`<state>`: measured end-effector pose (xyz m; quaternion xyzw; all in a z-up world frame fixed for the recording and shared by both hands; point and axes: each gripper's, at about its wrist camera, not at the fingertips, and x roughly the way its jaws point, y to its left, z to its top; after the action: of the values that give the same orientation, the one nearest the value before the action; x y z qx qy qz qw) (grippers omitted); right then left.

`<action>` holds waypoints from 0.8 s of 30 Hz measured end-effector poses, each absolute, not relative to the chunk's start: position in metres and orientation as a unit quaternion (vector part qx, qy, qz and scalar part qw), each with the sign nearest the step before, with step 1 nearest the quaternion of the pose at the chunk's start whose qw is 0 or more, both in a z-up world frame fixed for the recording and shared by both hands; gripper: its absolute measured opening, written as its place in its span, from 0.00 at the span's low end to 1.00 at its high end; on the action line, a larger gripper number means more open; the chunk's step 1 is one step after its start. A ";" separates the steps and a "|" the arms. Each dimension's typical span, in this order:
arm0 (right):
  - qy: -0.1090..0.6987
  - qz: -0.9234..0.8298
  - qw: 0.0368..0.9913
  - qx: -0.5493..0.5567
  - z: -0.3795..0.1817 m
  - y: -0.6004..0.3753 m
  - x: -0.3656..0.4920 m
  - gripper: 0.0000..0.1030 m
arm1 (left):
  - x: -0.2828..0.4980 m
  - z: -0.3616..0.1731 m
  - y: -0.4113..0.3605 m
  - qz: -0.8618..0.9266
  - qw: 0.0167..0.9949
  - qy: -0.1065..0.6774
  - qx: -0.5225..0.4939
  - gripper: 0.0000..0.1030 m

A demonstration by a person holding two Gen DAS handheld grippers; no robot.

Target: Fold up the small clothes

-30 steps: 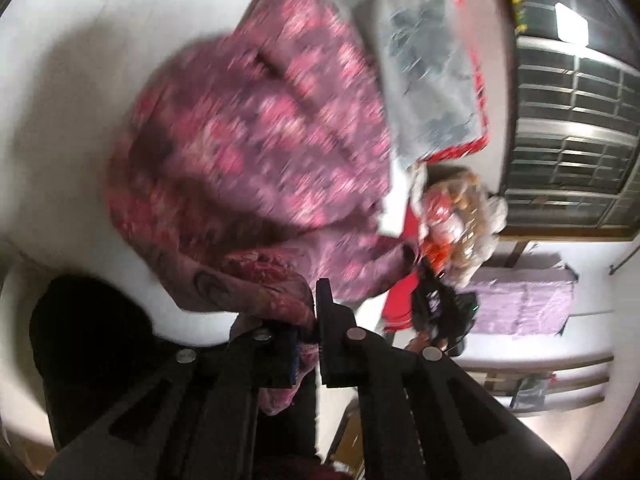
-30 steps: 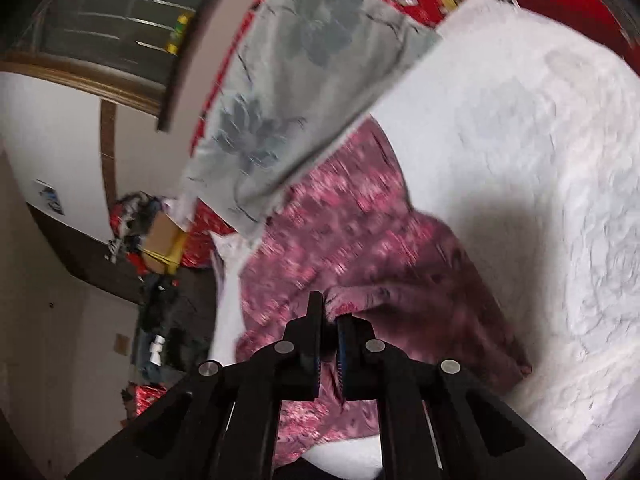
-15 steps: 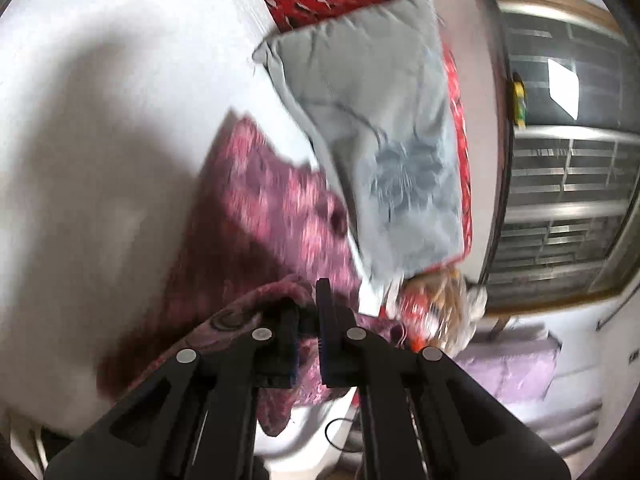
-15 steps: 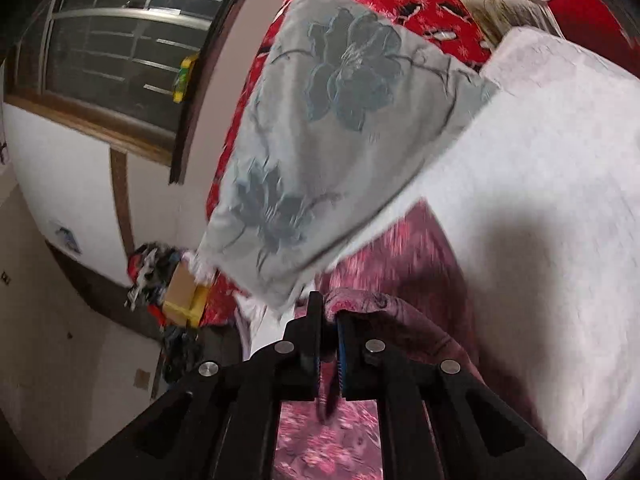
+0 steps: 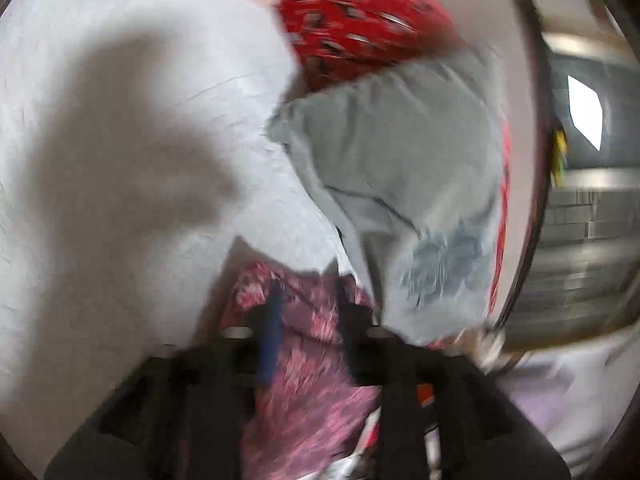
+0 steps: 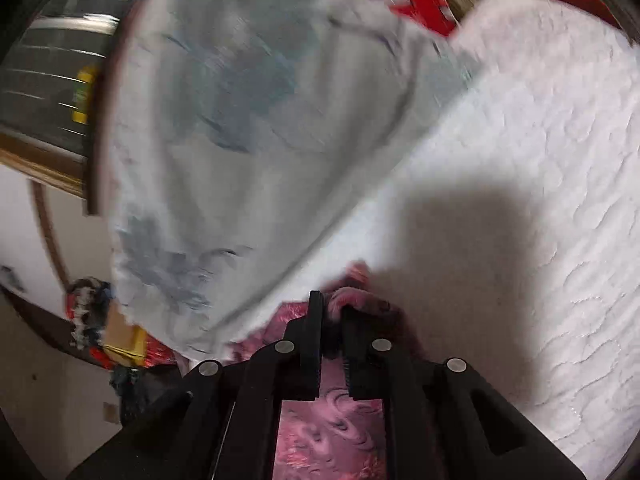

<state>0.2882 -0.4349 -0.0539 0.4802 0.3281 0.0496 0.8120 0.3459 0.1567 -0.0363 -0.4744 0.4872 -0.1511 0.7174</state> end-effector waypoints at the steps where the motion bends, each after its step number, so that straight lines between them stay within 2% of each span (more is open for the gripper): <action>1: 0.321 0.047 0.821 0.469 -0.049 -0.437 0.278 0.13 | 0.338 -0.030 0.153 -0.163 0.729 0.490 -0.450 0.60; 2: 0.324 0.034 0.830 0.453 -0.046 -0.438 0.272 0.24 | 0.330 -0.027 0.149 -0.175 0.734 0.493 -0.433 0.69; 3: 0.332 0.019 0.839 0.432 -0.045 -0.440 0.266 0.33 | 0.320 -0.026 0.142 -0.190 0.737 0.498 -0.415 0.69; 6: 0.361 0.012 0.838 0.408 -0.055 -0.441 0.247 0.35 | 0.295 -0.038 0.122 -0.234 0.721 0.526 -0.385 0.69; 10: 0.362 0.005 0.824 0.436 -0.065 -0.442 0.232 0.35 | 0.300 -0.056 0.090 -0.234 0.701 0.560 -0.375 0.67; 11: 0.362 0.006 0.822 0.439 -0.064 -0.440 0.233 0.35 | 0.308 -0.055 0.085 -0.230 0.700 0.561 -0.378 0.60; 12: 0.363 0.006 0.822 0.438 -0.062 -0.438 0.234 0.35 | 0.324 -0.051 0.080 -0.217 0.702 0.558 -0.386 0.46; 13: 0.366 0.007 0.824 0.432 -0.059 -0.434 0.236 0.35 | 0.336 -0.047 0.079 -0.204 0.706 0.553 -0.392 0.41; 14: 0.367 0.007 0.827 0.426 -0.056 -0.430 0.238 0.35 | 0.347 -0.041 0.080 -0.191 0.709 0.546 -0.402 0.38; 17: 0.375 0.005 0.836 0.400 -0.046 -0.424 0.239 0.35 | 0.375 -0.023 0.106 -0.143 0.721 0.500 -0.458 0.38; 20: 0.379 -0.006 0.845 0.378 -0.042 -0.427 0.238 0.38 | 0.379 -0.015 0.142 -0.102 0.729 0.480 -0.478 0.43; 24: 0.385 -0.024 0.845 0.371 -0.049 -0.435 0.247 0.46 | 0.363 -0.034 0.156 -0.090 0.745 0.508 -0.422 0.63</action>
<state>0.2474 -0.4345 -0.0493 0.3706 0.3848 -0.0239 0.8450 0.3631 0.1563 -0.0336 -0.4223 0.5080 -0.0898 0.7453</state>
